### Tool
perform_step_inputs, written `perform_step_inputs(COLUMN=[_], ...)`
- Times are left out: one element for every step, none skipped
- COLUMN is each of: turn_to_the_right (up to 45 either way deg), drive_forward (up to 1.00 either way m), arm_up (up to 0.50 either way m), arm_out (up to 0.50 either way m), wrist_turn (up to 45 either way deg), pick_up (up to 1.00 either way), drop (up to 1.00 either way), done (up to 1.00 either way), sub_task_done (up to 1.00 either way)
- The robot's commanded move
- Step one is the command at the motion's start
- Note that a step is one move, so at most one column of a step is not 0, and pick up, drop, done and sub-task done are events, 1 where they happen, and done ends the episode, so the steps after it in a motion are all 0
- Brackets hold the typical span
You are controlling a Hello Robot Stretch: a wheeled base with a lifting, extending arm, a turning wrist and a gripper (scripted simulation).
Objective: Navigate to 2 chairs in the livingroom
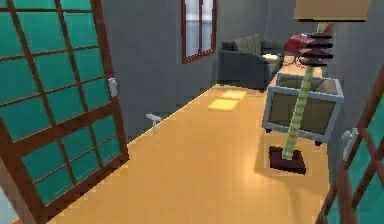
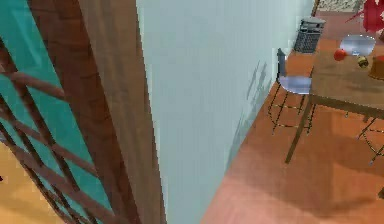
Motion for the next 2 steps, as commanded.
perform_step_inputs(turn_to_the_right=[27.0,0.0], drive_forward=[0.0,1.0], arm_up=[0.0,0.0], arm_out=[0.0,0.0], wrist_turn=[0.0,0.0], pick_up=[0.0,0.0], drop=[0.0,0.0], done=[0.0,0.0], sub_task_done=[0.0,0.0])
